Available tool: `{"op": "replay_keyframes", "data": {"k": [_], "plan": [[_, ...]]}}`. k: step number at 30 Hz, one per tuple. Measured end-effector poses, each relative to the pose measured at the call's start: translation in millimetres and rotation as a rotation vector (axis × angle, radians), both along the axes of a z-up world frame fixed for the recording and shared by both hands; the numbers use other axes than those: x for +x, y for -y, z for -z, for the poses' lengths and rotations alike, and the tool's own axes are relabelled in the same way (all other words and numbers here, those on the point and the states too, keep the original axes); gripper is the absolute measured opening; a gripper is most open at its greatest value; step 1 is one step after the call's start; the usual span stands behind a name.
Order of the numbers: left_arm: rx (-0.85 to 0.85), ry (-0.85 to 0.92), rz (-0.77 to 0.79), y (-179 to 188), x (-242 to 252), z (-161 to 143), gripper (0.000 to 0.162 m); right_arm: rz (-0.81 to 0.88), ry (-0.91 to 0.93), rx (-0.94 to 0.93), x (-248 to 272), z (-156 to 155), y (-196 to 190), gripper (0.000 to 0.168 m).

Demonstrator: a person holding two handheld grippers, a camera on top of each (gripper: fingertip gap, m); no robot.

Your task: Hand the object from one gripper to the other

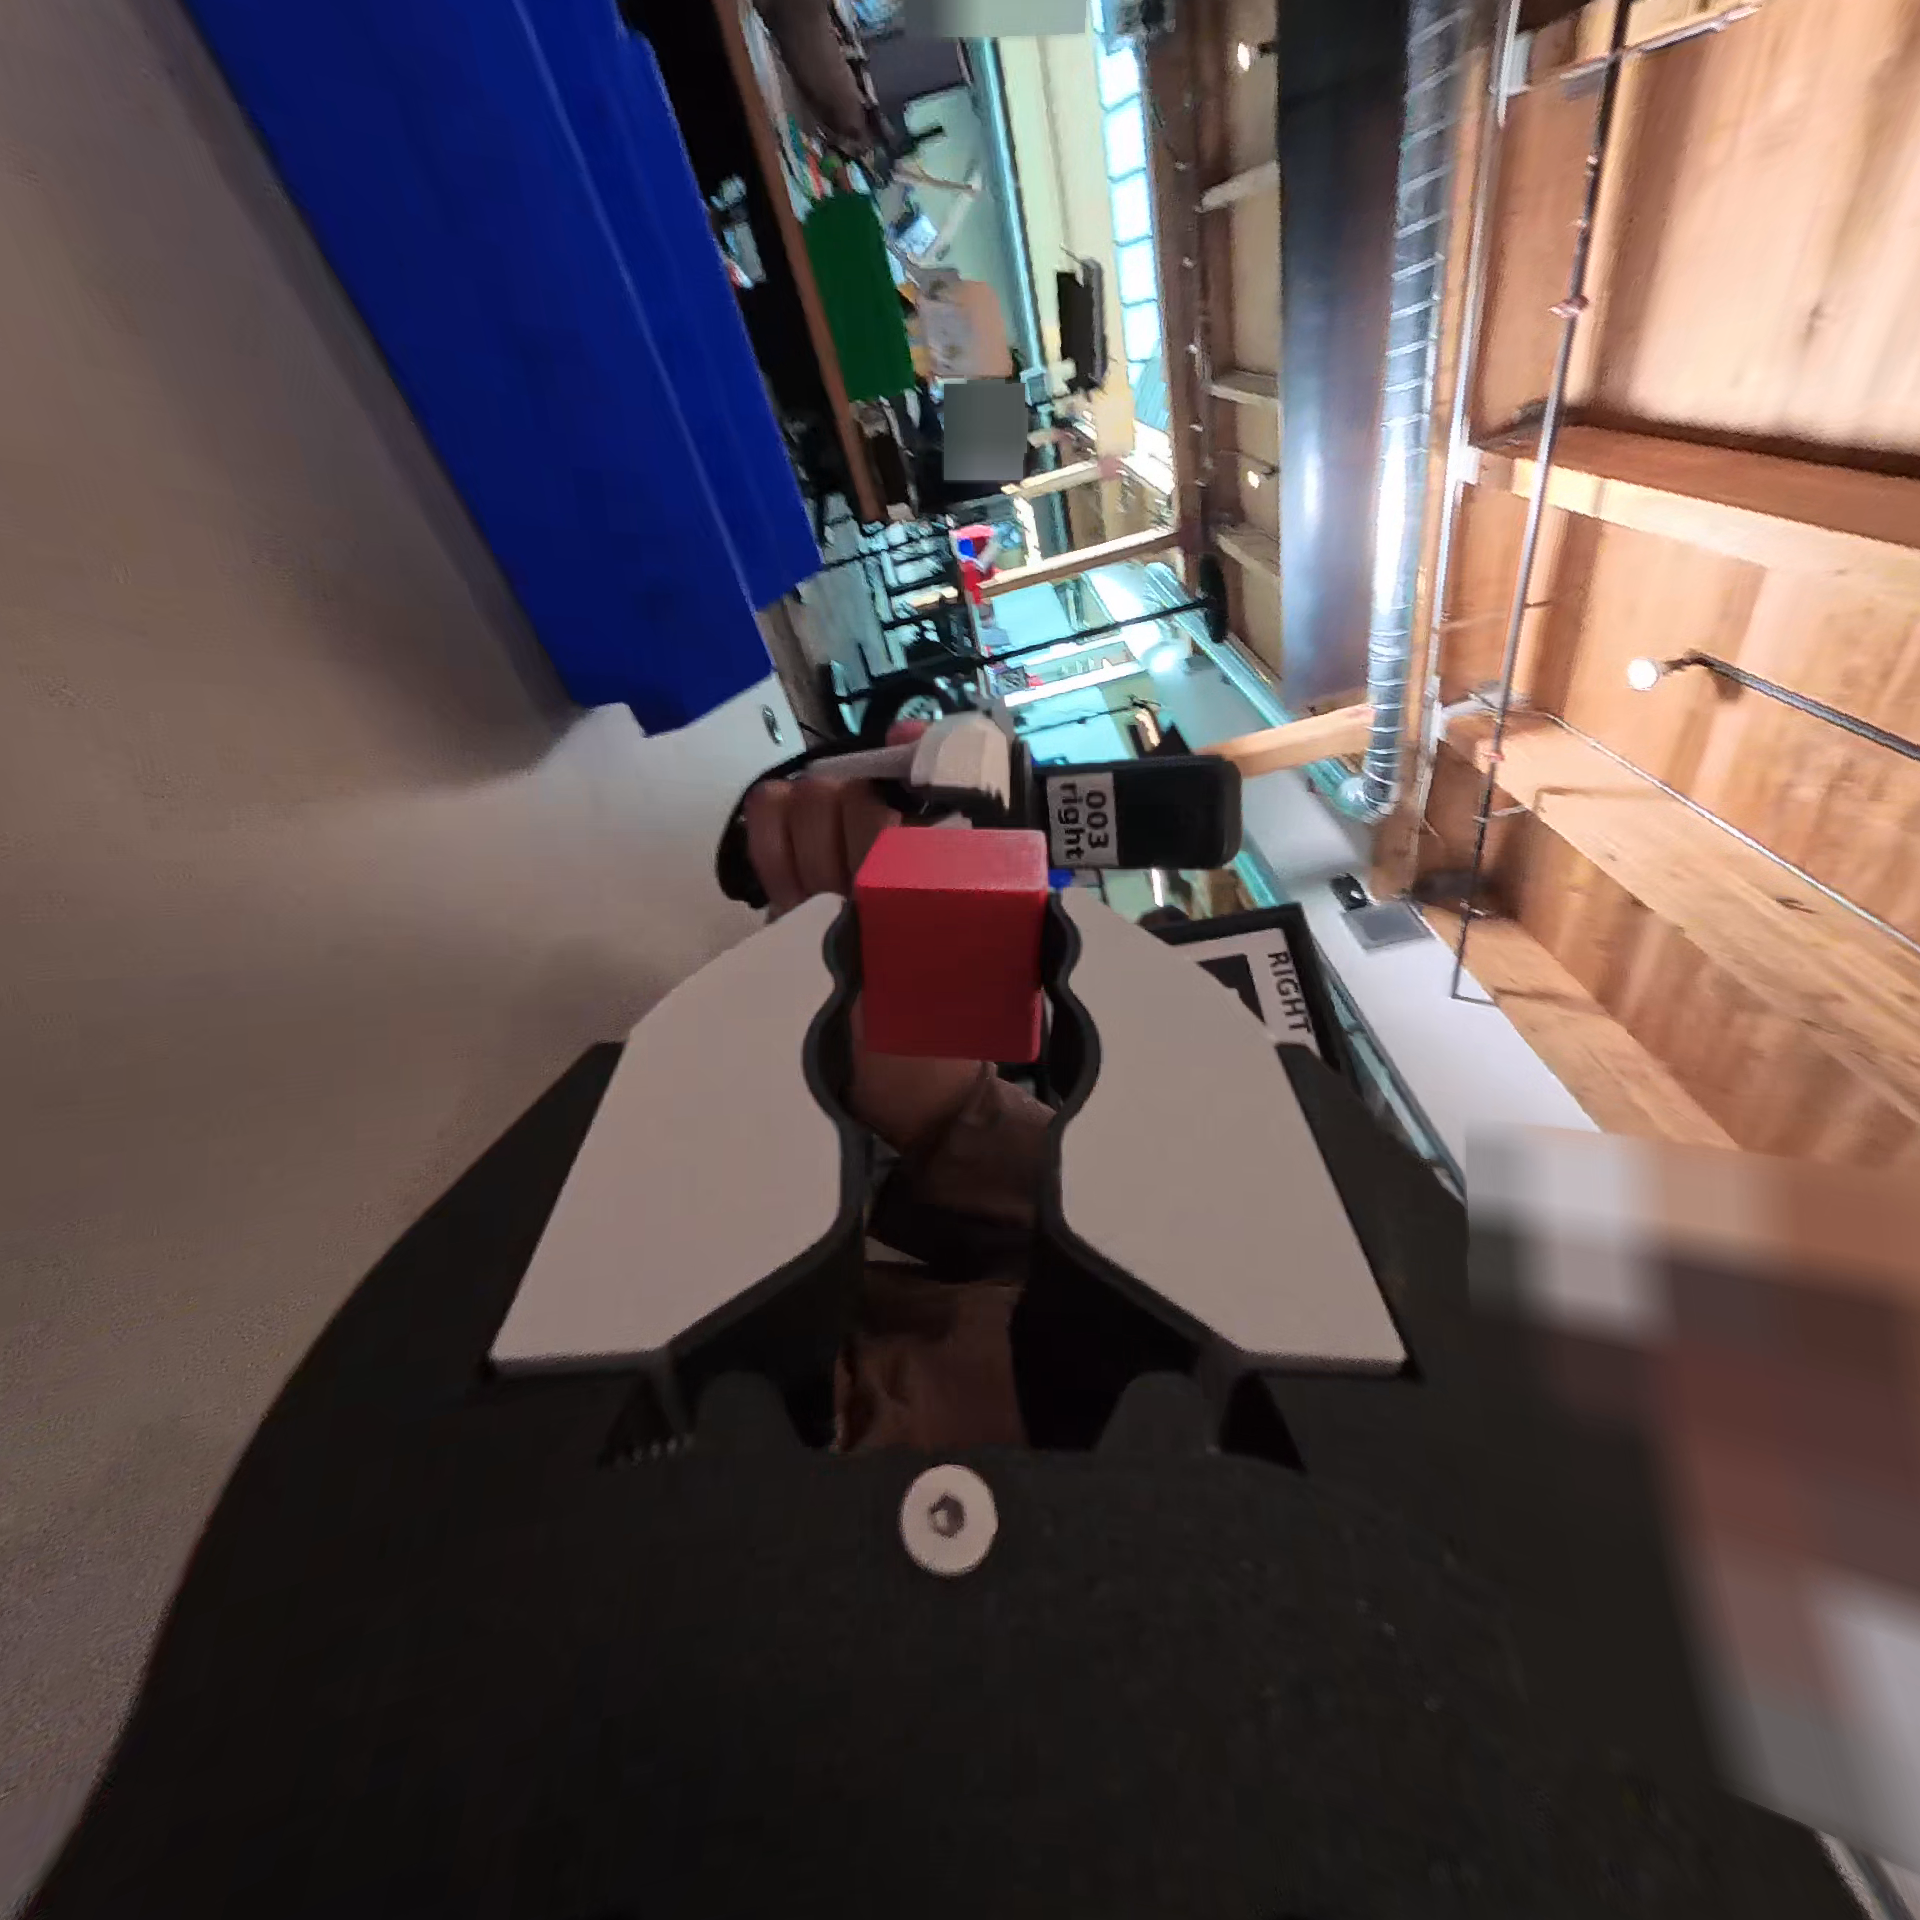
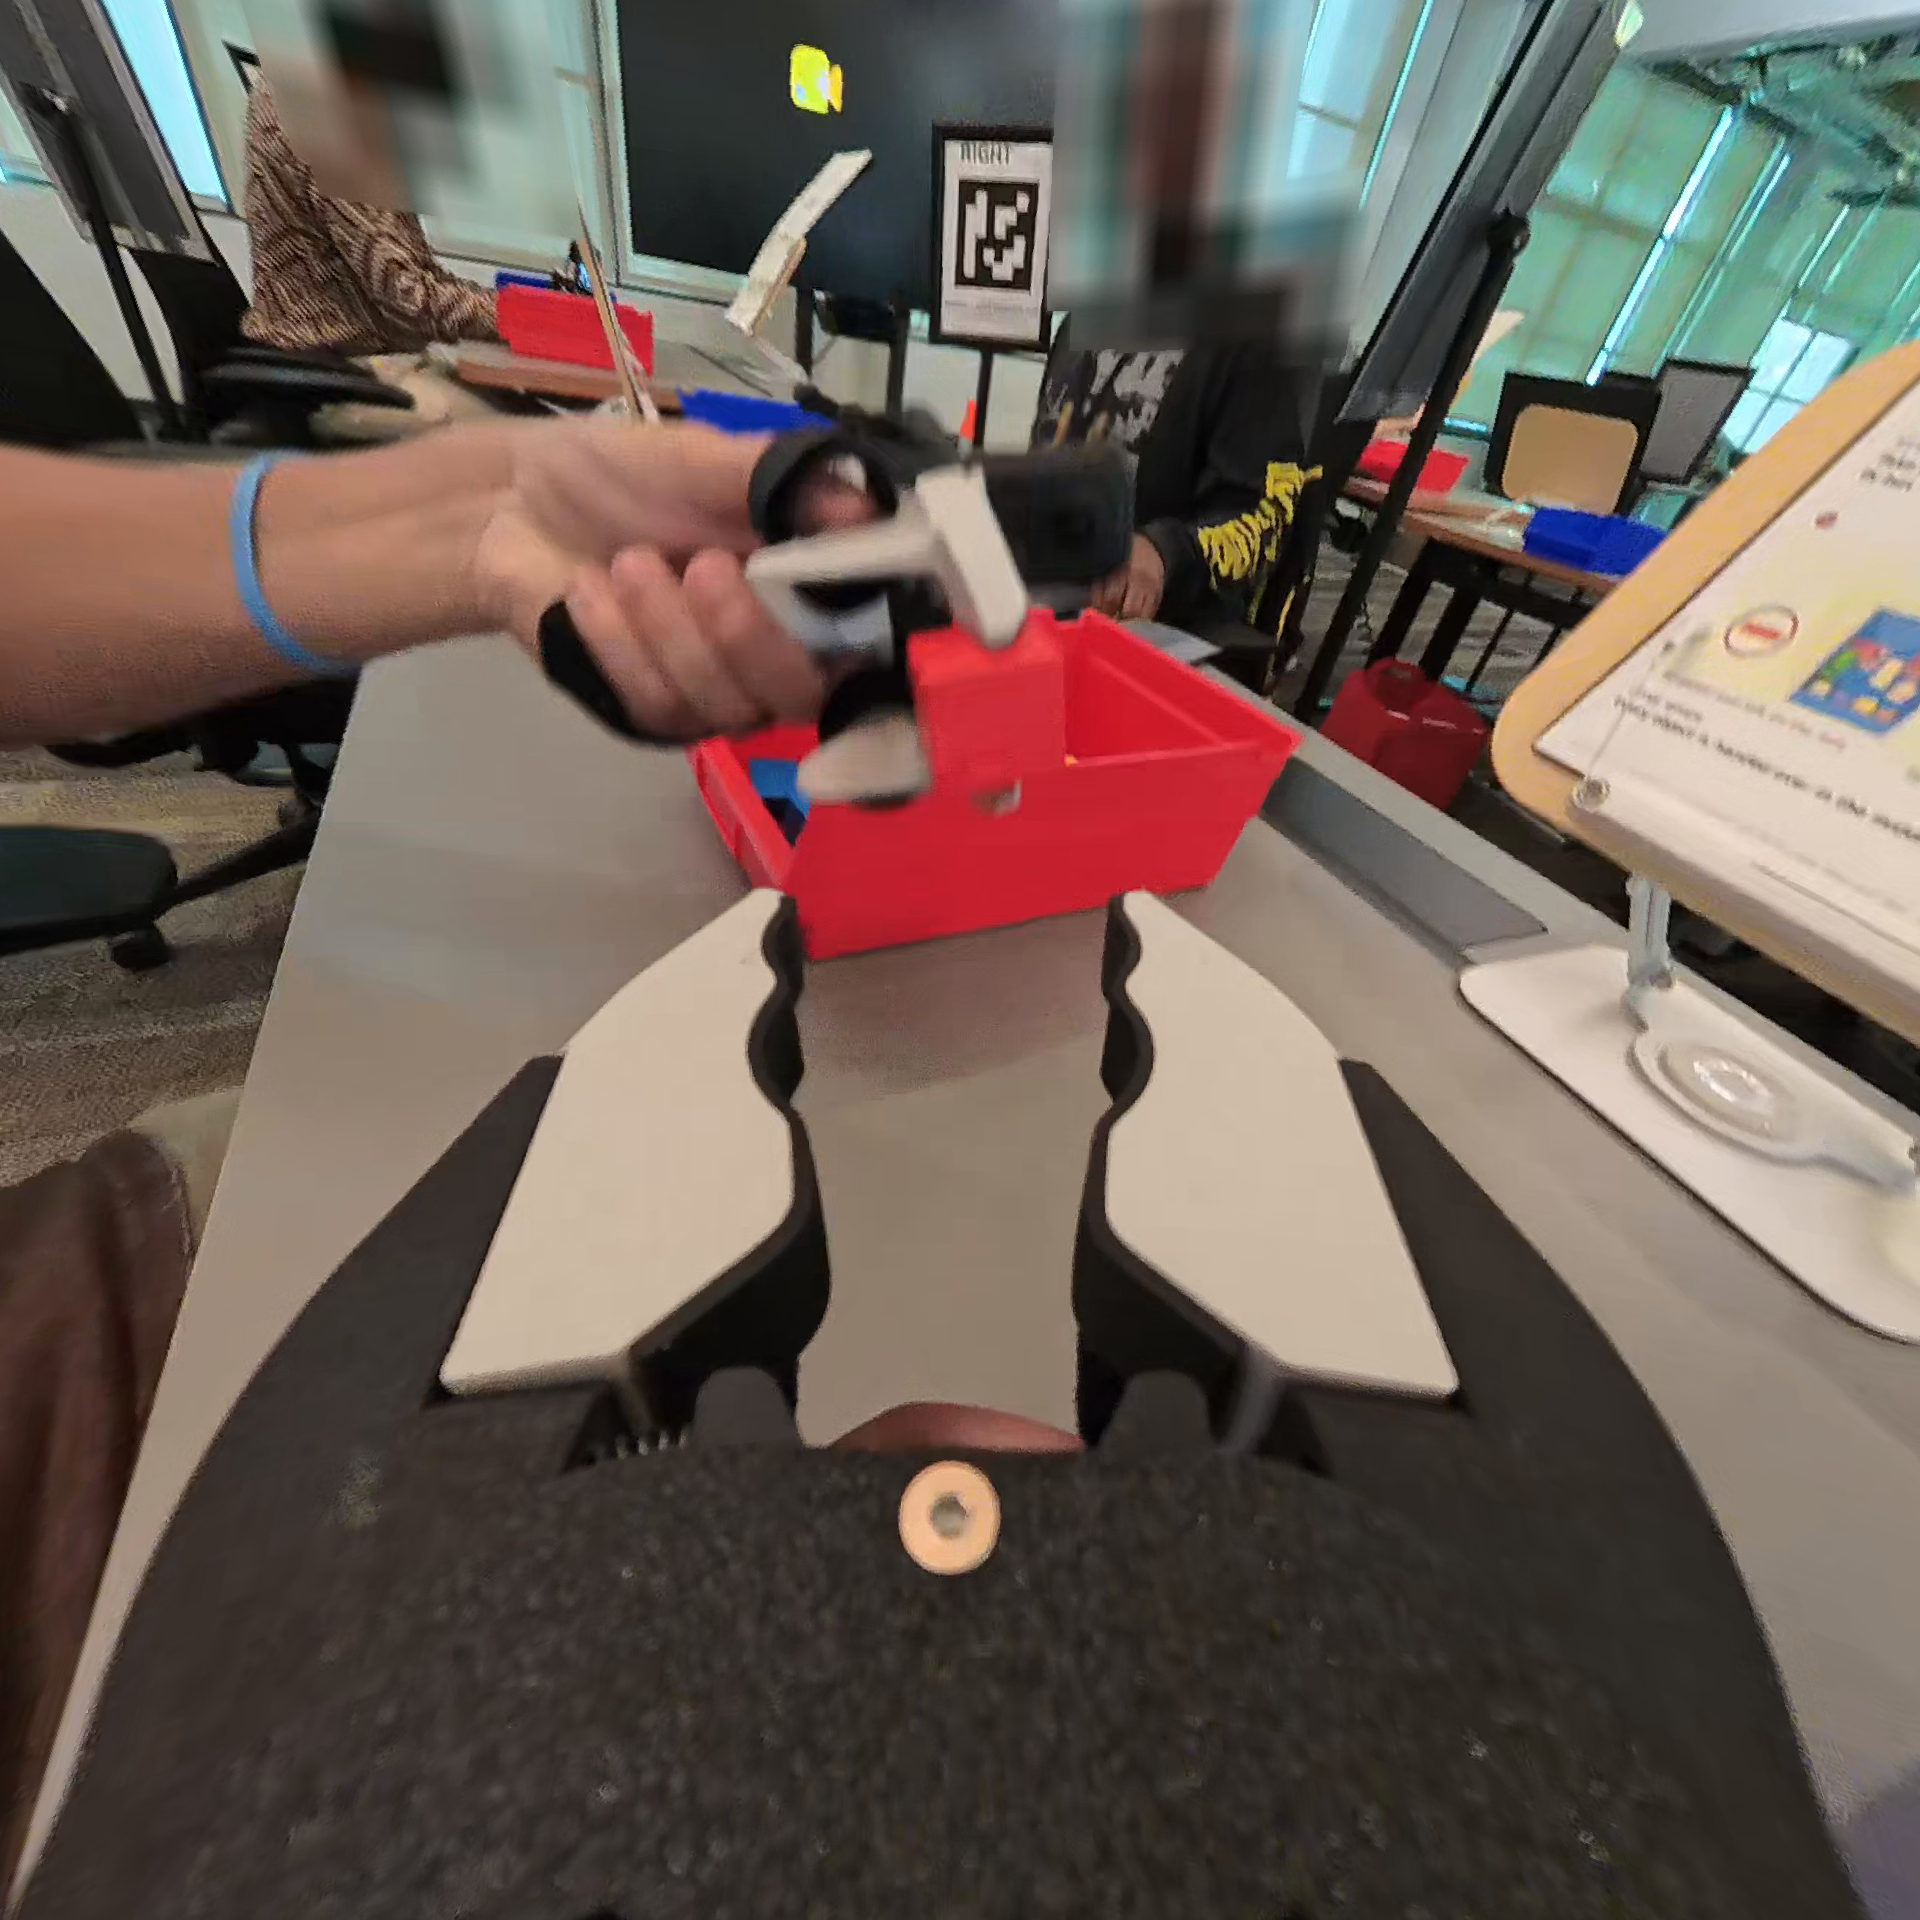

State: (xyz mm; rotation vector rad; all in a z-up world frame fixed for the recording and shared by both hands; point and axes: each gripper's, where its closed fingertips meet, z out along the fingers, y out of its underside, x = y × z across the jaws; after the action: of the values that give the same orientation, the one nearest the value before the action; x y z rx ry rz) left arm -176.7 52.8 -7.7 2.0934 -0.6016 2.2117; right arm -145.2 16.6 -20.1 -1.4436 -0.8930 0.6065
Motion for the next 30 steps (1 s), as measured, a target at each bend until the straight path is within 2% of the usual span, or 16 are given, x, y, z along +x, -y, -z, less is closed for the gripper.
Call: {"op": "replay_keyframes", "data": {"k": [4,5,6,9,10,12,14,15,17,18,20,21,24,26,30], "plan": [[-0.05,0.067,0.069,28.7,42.4,0.6,0.033,0.002,-0.014,0.013,-2.4,-9.5,-11.6,0.057],[-0.061,0.084,0.088,34.1,48.9,-0.9,0.033,0.007,-0.006,0.01,0.0,-7.5,-12.7,0.053],[-0.074,0.101,0.1,38.2,54.2,-2.6,0.033,-0.008,0.016,-0.001,2.3,-3.5,-10.6,0.037],[-0.099,0.128,0.13,48.2,62.3,-4.9,0.033,-0.018,-0.012,0.008,11.1,-5.9,-0.2,0.036],[-0.082,0.138,0.14,52.8,62.0,-5.9,0.038,-0.019,-0.022,0.009,13.8,-7.1,3.2,0.035],[-0.033,0.17,0.132,61.3,53.5,-9.6,0.066,-0.024,-0.046,0.018,20.7,-12.8,9.1,0.035],[0.033,0.189,0.045,69.1,36.0,-7.9,0.067,0.002,-0.043,0.018,36.3,-24.2,11.0,0.035],[0.103,0.153,-0.03,75.0,26.0,2.2,0.066,0.033,-0.046,0.03,49.1,-36.2,10.6,0.035],[0.343,-0.031,-0.191,91.9,3.2,41.3,0.066,0.114,-0.07,0.03,82.4,-67.3,8.0,0.036],[0.429,-0.114,-0.225,104.1,-9.3,58.8,0.065,0.169,-0.08,0.017,102.6,-83.3,4.7,0.035],[0.447,-0.15,-0.253,130.1,-31.4,74.2,0.061,0.289,-0.084,-0.077,145.1,-102.2,-6.3,0.035],[0.428,-0.137,-0.271,140.3,-41.5,78.2,0.06,0.357,-0.06,-0.169,166.3,-99.8,-13.2,0.036],[0.473,-0.196,-0.34,148.1,-72.5,105.5,0.059,0.58,0.032,-0.388,227.9,-66.9,-34.7,0.036],[0.489,-0.269,-0.394,139.4,-89.7,118.9,0.059,0.673,0.152,-0.563,258.1,-19.1,-43.9,0.036],[0.452,-0.14,-0.417,130.8,-92.8,94.5,0.057,0.662,0.393,-0.882,275.2,75.3,-41.0,0.036]]}}
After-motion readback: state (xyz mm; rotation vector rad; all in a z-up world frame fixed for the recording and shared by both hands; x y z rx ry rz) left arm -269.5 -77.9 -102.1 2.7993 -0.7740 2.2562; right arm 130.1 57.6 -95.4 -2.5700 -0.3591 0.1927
